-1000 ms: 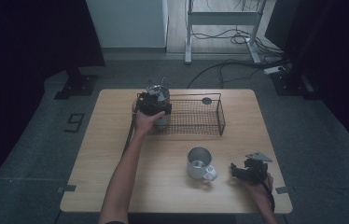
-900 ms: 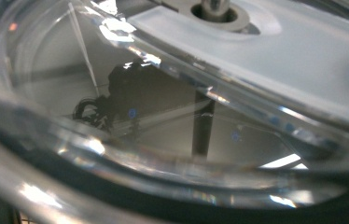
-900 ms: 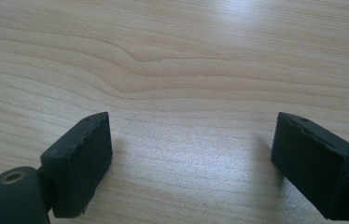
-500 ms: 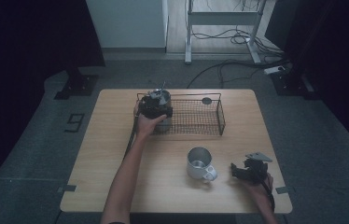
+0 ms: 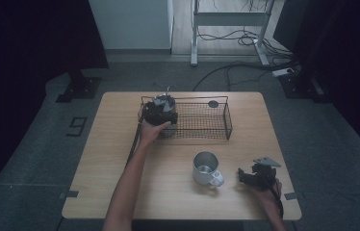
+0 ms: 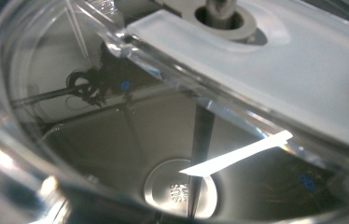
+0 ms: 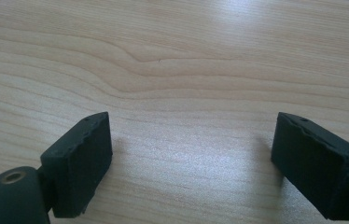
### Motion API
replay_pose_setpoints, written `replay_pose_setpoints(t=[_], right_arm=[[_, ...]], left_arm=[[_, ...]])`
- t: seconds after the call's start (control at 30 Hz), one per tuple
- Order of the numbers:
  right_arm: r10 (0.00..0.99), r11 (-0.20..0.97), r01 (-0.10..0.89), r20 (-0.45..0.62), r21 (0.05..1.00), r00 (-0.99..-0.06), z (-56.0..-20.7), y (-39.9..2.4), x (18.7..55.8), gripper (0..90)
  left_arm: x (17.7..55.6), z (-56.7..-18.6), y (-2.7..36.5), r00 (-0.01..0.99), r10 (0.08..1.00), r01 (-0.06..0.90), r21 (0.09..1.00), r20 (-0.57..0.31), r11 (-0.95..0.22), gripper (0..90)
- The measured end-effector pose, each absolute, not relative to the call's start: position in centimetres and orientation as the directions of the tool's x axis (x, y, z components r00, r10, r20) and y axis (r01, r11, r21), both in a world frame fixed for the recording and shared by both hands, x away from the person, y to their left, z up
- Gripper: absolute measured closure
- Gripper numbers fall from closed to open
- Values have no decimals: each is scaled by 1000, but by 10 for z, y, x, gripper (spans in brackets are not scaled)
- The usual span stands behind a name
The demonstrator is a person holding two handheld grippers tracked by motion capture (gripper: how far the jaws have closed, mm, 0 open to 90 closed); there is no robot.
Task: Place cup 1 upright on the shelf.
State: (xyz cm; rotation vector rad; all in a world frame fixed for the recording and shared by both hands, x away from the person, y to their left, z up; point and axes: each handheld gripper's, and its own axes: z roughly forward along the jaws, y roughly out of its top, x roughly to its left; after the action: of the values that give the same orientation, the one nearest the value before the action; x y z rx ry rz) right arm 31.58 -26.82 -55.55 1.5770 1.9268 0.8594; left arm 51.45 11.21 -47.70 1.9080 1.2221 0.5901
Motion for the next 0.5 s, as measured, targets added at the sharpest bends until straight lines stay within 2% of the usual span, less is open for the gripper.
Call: replay_pose_setpoints(t=[0.3, 0.37, 0.43, 0.5], right_arm=[[979, 129, 662, 11, 738, -202, -556, -268, 316, 120], [979, 129, 662, 11, 738, -202, -556, -268, 316, 120], [979, 129, 662, 10, 738, -202, -556, -268, 316, 120], [979, 129, 662, 11, 738, -202, -556, -268, 316, 120]], left_arm=[[513, -476, 112, 425, 905, 536, 810, -15, -238, 35], [512, -475, 112, 418, 909, 528, 816, -7, -236, 9], [510, -468, 115, 426, 904, 512, 834, -41, -204, 2], [507, -463, 116, 430, 902, 496, 844, -37, -202, 3]])
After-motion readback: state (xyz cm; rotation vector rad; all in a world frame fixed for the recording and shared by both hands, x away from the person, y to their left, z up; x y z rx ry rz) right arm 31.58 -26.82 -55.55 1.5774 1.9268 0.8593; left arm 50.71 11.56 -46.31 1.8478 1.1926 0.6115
